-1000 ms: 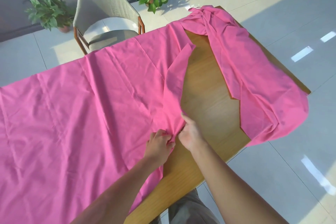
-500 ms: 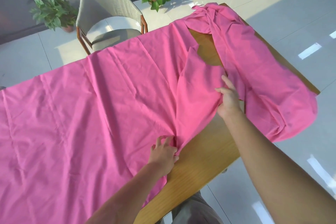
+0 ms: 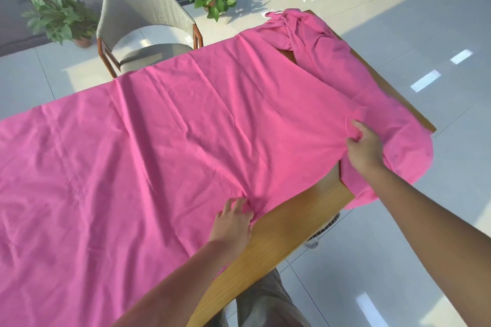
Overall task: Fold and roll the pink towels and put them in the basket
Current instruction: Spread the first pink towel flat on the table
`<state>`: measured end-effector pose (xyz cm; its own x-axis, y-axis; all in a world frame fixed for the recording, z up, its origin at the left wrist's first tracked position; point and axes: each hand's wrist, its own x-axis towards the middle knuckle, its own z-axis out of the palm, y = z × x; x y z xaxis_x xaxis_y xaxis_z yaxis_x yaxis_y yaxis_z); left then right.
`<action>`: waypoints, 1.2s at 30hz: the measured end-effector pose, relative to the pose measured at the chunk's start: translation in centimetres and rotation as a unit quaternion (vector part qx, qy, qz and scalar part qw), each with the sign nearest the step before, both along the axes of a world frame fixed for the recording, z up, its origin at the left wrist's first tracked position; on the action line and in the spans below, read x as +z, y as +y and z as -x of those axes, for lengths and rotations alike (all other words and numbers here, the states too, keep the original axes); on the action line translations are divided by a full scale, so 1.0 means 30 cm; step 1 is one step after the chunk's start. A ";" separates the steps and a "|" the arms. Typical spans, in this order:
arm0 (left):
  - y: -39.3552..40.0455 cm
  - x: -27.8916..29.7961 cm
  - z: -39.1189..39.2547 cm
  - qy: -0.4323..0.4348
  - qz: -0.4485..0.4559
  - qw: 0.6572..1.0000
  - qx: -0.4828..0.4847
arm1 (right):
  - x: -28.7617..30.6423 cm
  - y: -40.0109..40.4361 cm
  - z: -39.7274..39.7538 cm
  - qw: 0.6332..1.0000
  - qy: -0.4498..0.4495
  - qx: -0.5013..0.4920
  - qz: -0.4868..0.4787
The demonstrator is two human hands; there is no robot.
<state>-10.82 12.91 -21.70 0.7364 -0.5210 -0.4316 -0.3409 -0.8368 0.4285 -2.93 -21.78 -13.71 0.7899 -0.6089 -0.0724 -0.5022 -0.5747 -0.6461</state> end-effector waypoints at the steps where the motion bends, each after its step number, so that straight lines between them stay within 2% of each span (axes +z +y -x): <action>1: -0.007 0.000 0.016 -0.006 0.003 1.000 -0.008 | 0.006 -0.010 0.015 1.000 0.010 0.004 0.021; 7: -0.030 0.022 0.099 -0.027 0.012 1.000 -0.008 | 0.005 -0.067 0.084 0.988 0.062 0.065 0.123; 16: -0.148 0.001 0.179 0.036 -0.041 0.998 0.043 | -0.125 -0.173 0.184 0.979 0.106 0.113 0.132; 27: -0.289 -0.016 0.360 0.029 -0.122 0.990 0.057 | -0.248 -0.275 0.407 0.970 0.139 0.155 0.123; 30: -0.292 -0.004 0.387 0.036 -0.103 0.992 0.061 | -0.267 -0.282 0.438 0.975 0.148 0.130 0.099; 33: -0.252 0.014 0.392 0.026 -0.039 0.992 0.114 | -0.268 -0.244 0.438 0.972 0.161 0.112 0.128; 36: -0.139 0.033 0.406 -0.007 -0.026 0.978 0.209 | -0.273 -0.161 0.420 0.958 0.159 0.178 0.158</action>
<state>-23.01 8.73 -20.71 0.8860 -0.1516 -0.4382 0.0298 -0.9245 0.3800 -15.54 -26.59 -21.90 0.9201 -0.3364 -0.2005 -0.3809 -0.8876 -0.2590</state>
